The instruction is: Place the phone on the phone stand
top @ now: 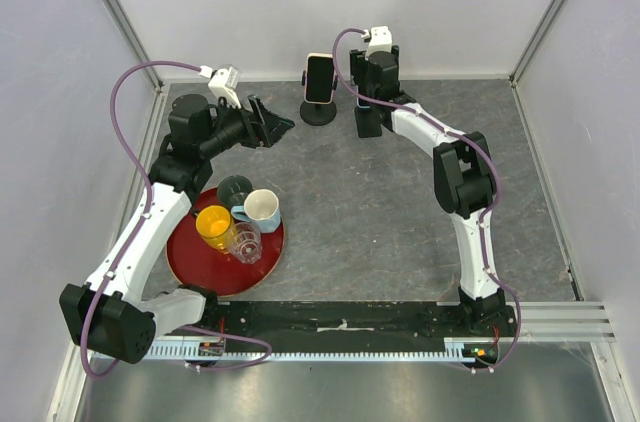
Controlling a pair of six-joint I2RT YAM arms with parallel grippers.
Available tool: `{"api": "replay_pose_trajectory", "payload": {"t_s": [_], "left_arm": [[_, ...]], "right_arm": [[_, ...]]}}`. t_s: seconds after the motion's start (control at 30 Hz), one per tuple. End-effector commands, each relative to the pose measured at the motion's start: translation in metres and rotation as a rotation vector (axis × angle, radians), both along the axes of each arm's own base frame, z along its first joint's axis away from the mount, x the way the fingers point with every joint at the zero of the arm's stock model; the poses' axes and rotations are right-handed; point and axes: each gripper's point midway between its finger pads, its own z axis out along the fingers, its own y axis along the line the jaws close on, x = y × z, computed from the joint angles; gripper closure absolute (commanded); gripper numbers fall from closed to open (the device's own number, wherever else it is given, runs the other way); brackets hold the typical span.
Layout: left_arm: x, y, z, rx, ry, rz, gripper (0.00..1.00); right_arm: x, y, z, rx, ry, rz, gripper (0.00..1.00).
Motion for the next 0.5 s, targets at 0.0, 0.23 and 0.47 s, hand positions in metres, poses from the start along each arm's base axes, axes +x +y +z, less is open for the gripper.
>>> {"api": "replay_pose_trajectory", "payload": {"t_s": [0.0,0.23,0.47], "left_arm": [[-0.002,-0.005,0.017,-0.048,-0.035,-0.027,0.25],[-0.002,-0.005,0.017,-0.049,-0.034,-0.027,0.25],[-0.001,-0.004,0.016,-0.048,-0.031,-0.025,0.25]], "right_arm": [[0.008,-0.004,0.033,0.043,-0.086,-0.046,0.70],[0.009,0.000,0.030,0.054,-0.070,-0.036,0.54],[0.004,-0.003,0.054,0.056,-0.062,-0.043,0.09]]}}
